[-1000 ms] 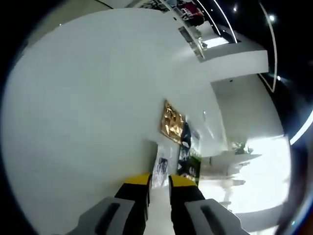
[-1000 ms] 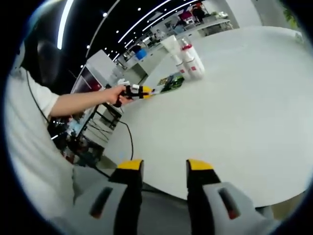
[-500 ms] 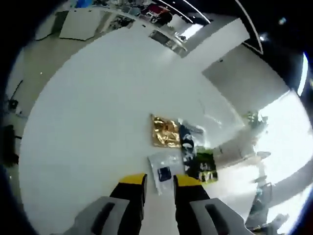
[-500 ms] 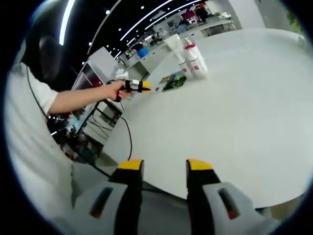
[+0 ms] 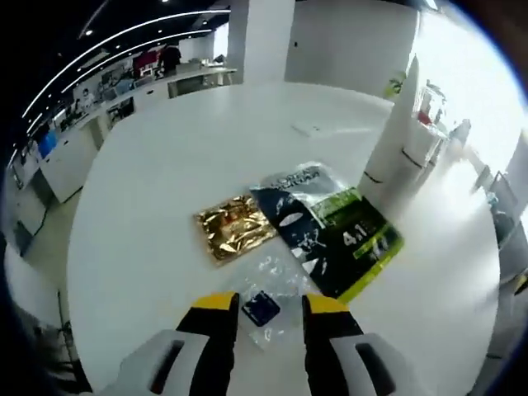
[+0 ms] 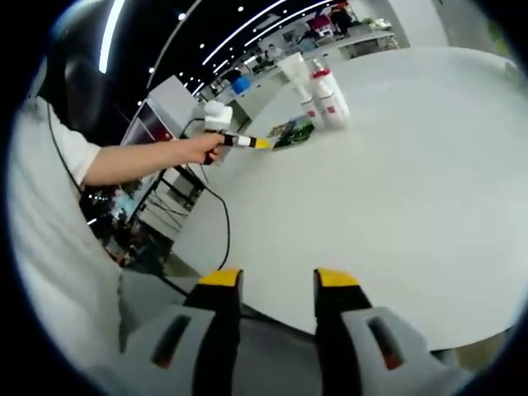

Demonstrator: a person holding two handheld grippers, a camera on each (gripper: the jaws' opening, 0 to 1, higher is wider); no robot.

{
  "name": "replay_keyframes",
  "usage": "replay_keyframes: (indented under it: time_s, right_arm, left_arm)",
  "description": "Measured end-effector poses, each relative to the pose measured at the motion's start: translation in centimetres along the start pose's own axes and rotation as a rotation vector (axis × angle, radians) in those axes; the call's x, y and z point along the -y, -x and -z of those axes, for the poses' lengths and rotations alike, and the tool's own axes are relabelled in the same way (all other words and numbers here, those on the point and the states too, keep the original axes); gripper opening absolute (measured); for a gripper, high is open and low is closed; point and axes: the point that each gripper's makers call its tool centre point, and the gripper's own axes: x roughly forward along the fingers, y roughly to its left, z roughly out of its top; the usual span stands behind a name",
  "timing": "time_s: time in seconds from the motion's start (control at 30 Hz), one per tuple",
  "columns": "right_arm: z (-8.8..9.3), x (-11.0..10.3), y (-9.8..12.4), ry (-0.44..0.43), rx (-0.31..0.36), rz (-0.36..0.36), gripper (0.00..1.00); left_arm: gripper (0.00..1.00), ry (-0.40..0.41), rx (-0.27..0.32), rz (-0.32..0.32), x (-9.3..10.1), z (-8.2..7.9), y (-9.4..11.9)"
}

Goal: Arrange the skincare products in the storage area until every visible bottle or jar stands upright without overlapping.

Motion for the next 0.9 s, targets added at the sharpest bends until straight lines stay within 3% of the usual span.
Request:
replay_keyframes:
  time_s: [0.23, 0.43, 0.6, 0.8, 0.9]
  right_arm:
    - [0.02, 0.14, -0.22, -0.006, -0.003, -0.001, 0.36]
    - [-0.09, 0.24, -0.18, -0.015, 0.001, -0.001, 0.36]
    - [-0.08, 0.18, -0.18, -0.010, 0.001, -0.004, 0.36]
    - [-0.28, 0.21, -0.04, -0.015, 0.014, -0.007, 0.36]
    - [-0.33, 0.13, -0.03, -0.015, 0.017, -0.011, 0.36]
  left_arm:
    - [0.32, -0.070, -0.045, 0.078, 0.06, -0.06, -0.01]
    - [0.32, -0.129, -0.055, 0.094, 0.05, -0.08, 0.02]
    - [0.32, -0.110, -0.039, 0.095, -0.01, -0.26, 0.10]
    - [0.44, -0.109, -0.052, 0.087, 0.23, -0.29, 0.51]
    - [0.44, -0.106, -0.054, 0.098, 0.52, -0.23, 0.91]
